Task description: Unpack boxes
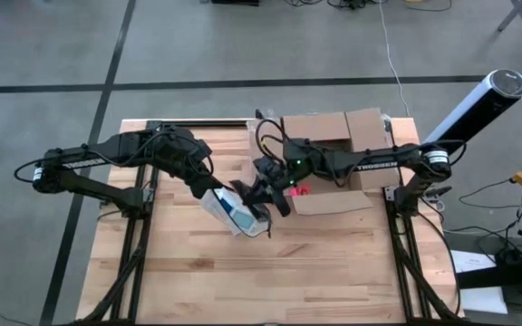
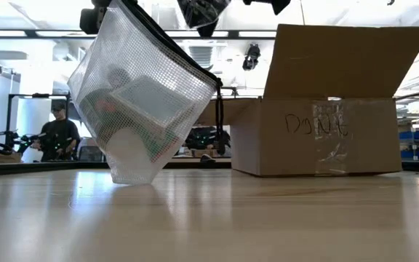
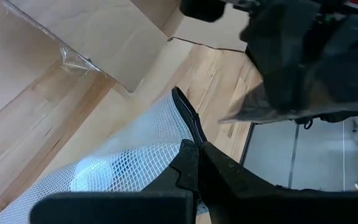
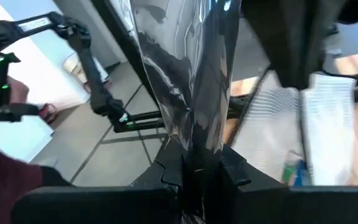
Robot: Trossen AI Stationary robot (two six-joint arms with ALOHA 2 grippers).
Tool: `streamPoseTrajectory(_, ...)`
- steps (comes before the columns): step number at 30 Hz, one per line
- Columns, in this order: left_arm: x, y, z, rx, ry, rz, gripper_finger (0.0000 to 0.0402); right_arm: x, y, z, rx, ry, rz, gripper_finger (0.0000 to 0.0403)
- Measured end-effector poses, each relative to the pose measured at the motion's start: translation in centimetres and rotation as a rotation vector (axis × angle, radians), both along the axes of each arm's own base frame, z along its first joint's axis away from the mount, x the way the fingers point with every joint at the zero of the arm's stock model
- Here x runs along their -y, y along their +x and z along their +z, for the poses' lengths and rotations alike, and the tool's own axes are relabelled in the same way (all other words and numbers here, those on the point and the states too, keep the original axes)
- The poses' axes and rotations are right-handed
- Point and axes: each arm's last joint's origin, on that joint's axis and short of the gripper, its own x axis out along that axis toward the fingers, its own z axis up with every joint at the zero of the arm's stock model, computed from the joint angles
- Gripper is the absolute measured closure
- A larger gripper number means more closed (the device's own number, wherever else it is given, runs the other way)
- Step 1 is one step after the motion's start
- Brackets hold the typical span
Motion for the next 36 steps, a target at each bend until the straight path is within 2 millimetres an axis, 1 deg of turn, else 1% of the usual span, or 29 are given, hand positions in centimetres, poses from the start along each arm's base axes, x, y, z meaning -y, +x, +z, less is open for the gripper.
streamPoseTrajectory(5, 0.0, 0.0, 0.0, -0.001, -0.008, 0.007, 0.0402, -0.1, 0.8, -1.4, -0.039, 0.0, 0.004, 0.0382)
streamPoseTrajectory(11, 0.0, 0.0, 0.0, -0.002, -0.019, 0.015, 0.0402, 0.0, 2.2, -4.5, -0.134, -0.005, 0.003, 0.0382)
streamPoseTrajectory(14, 0.0, -0.1, 0.1, -0.001, -0.025, 0.014, 0.0402, 0.1, 2.7, -5.7, -0.162, -0.003, -0.001, 0.0382)
streamPoseTrajectory(19, 0.0, -0.1, 0.1, 0.0, -0.029, 0.014, 0.0402, 0.4, 3.3, -6.3, -0.18, 0.007, -0.01, 0.0382)
streamPoseTrajectory(23, 0.1, -0.1, 0.2, 0.015, -0.036, 0.004, 0.0402, 0.6, 3.9, -6.3, -0.179, -0.002, -0.043, 0.0382)
streamPoseTrajectory(28, 0.1, 0.1, 0.4, 0.036, -0.044, -0.004, 0.0402, 1.0, 4.2, -6.4, -0.162, -0.036, -0.134, 0.0382)
streamPoseTrajectory(32, 0.1, 0.1, 0.4, 0.044, -0.049, 0.002, 0.0402, 1.7, 4.3, -6.4, -0.141, -0.038, -0.149, 0.0382)
streamPoseTrajectory(36, 0.0, 0.2, 0.6, 0.064, -0.052, 0.006, 0.0402, 1.7, 4.4, -6.4, -0.129, -0.046, -0.143, 0.0382)
